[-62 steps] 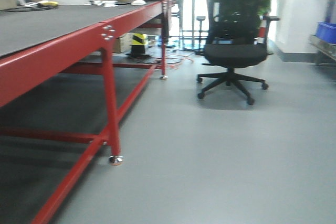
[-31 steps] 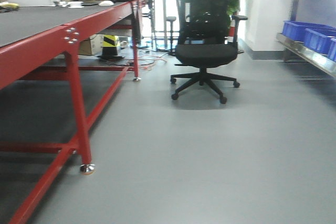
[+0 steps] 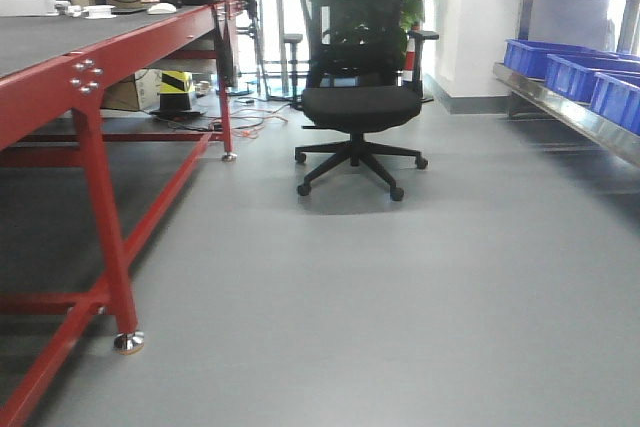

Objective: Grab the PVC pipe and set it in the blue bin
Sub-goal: 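Drive past the black office chair toward the blue bin shelves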

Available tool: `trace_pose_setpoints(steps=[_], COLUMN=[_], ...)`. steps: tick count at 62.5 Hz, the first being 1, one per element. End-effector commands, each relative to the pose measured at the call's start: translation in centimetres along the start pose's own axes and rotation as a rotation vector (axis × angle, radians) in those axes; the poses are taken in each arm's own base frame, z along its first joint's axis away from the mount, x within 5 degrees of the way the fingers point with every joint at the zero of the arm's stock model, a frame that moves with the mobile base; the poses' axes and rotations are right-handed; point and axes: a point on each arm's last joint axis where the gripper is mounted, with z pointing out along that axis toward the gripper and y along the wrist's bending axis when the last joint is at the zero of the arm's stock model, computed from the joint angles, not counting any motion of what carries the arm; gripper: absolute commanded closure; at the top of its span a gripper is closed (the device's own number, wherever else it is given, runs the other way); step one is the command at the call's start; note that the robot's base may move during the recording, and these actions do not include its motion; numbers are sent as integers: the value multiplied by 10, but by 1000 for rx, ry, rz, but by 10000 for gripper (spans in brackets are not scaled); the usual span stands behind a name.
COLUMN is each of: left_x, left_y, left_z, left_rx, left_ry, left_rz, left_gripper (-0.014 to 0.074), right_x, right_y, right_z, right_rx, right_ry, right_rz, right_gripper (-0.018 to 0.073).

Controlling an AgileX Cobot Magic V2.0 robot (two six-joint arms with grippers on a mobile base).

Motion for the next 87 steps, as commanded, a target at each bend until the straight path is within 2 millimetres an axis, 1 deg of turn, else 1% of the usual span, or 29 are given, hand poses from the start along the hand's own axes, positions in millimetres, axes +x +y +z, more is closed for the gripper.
trace_pose_setpoints(steps=[1,87], left_x=[-4,-4], left_y=[-1,-1], left_z=[-1,-1], left_rx=[6,6], left_ry=[-35,-35], left_rz=[-2,-2], left_gripper=[707,707], right_x=[-3,-3], right_y=[0,0], right_z=[-1,-1], right_rx=[2,2], right_ry=[-27,-27], right_rz=[-19,-19], right_gripper=[720,720])
